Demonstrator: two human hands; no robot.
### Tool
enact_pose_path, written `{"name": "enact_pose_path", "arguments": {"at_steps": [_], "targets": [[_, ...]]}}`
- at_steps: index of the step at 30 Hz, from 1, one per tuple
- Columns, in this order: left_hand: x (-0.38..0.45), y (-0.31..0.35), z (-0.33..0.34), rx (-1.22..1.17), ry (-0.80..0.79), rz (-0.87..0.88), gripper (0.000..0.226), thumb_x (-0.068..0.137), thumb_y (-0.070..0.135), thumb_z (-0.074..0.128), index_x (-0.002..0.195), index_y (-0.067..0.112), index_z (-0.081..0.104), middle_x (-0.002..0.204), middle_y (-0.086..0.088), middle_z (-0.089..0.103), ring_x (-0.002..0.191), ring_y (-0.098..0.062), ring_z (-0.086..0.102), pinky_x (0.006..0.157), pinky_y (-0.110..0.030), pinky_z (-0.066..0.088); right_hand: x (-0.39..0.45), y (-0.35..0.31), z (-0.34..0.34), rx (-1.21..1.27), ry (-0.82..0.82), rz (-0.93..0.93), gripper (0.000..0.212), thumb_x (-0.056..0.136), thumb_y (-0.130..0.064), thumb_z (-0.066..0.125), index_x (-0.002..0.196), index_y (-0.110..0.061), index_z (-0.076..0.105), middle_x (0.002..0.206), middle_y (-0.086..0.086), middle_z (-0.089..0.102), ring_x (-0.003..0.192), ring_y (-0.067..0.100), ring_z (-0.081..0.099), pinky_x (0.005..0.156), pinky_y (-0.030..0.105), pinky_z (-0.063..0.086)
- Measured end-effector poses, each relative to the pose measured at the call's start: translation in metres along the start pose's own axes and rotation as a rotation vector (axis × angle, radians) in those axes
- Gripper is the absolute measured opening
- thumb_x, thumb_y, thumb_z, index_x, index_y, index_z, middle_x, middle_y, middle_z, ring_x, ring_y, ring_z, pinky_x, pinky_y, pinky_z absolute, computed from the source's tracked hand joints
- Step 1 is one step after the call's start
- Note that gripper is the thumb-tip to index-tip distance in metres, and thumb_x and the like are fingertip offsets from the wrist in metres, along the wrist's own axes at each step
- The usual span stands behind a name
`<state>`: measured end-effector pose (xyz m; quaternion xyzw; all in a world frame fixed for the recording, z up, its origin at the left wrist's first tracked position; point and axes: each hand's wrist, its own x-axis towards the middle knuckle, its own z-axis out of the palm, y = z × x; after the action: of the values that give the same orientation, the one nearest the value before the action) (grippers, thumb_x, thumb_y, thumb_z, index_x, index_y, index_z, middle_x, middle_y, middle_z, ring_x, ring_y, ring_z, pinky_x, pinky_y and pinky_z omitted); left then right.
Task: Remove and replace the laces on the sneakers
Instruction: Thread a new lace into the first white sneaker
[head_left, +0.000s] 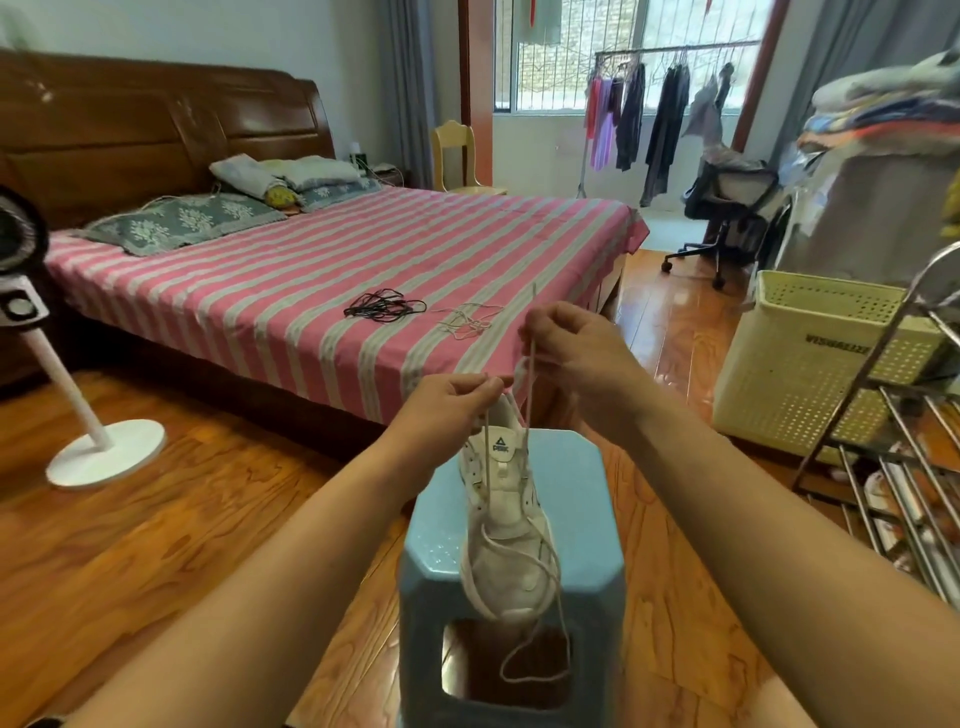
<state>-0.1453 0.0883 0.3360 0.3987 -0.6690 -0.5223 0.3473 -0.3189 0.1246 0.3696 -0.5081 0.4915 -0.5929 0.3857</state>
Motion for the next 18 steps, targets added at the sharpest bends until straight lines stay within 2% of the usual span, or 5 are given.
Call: {"name": "enact_pose_path", "arguments": {"at_steps": [4, 7, 11, 15, 18], "targets": [[0.0, -0.003, 0.001, 0.025, 0.011, 0.029, 0.022, 0.102, 0.033, 0.062, 0.114, 0.024, 0.078, 0.101, 0.016, 0.076, 0.09, 0.009, 0.067, 0.085, -0.025, 0.05, -0.005, 0.043, 0.01, -0.072, 0.034, 0.225, 0.029, 0.1, -0.032, 0.06, 0.124, -0.015, 0.061, 0.111, 0.006, 0.067, 0.093, 0.02, 0.064, 0.089, 0.038, 0.053], [0.004, -0.004, 0.001, 0.043, -0.012, 0.057, 0.024, 0.103, 0.032, 0.059, 0.119, 0.025, 0.076, 0.102, 0.025, 0.071, 0.088, 0.02, 0.062, 0.079, -0.015, 0.047, -0.032, 0.077, 0.011, -0.156, -0.224, 0.352, 0.018, 0.093, -0.017, 0.07, 0.111, -0.019, 0.072, 0.104, 0.001, 0.073, 0.094, 0.013, 0.065, 0.087, 0.029, 0.051], [0.008, -0.004, 0.001, 0.085, -0.111, 0.071, 0.029, 0.104, 0.037, 0.056, 0.125, 0.029, 0.073, 0.115, 0.027, 0.07, 0.105, 0.019, 0.06, 0.082, -0.01, 0.049, -0.043, 0.086, 0.026, -0.32, -0.189, 0.258, 0.009, 0.093, -0.018, 0.07, 0.099, -0.02, 0.077, 0.096, -0.005, 0.075, 0.094, 0.009, 0.069, 0.087, 0.024, 0.053], [0.005, -0.023, 0.002, 0.155, -0.168, 0.021, 0.057, 0.103, 0.062, 0.035, 0.144, 0.03, 0.057, 0.139, 0.013, 0.06, 0.131, 0.0, 0.052, 0.107, -0.023, 0.04, -0.036, 0.087, 0.024, -0.493, -0.12, 0.192, 0.022, 0.096, -0.029, 0.067, 0.082, -0.016, 0.078, 0.067, -0.009, 0.066, 0.061, 0.0, 0.056, 0.064, 0.02, 0.044], [0.001, -0.053, 0.004, 0.197, -0.198, -0.018, 0.079, 0.096, 0.078, 0.016, 0.142, 0.03, 0.059, 0.14, 0.009, 0.061, 0.126, 0.003, 0.053, 0.109, -0.016, 0.037, -0.033, 0.082, 0.019, -0.458, -0.117, 0.169, 0.025, 0.098, -0.026, 0.065, 0.083, -0.013, 0.079, 0.06, -0.006, 0.062, 0.056, 0.003, 0.048, 0.058, 0.023, 0.041]]}}
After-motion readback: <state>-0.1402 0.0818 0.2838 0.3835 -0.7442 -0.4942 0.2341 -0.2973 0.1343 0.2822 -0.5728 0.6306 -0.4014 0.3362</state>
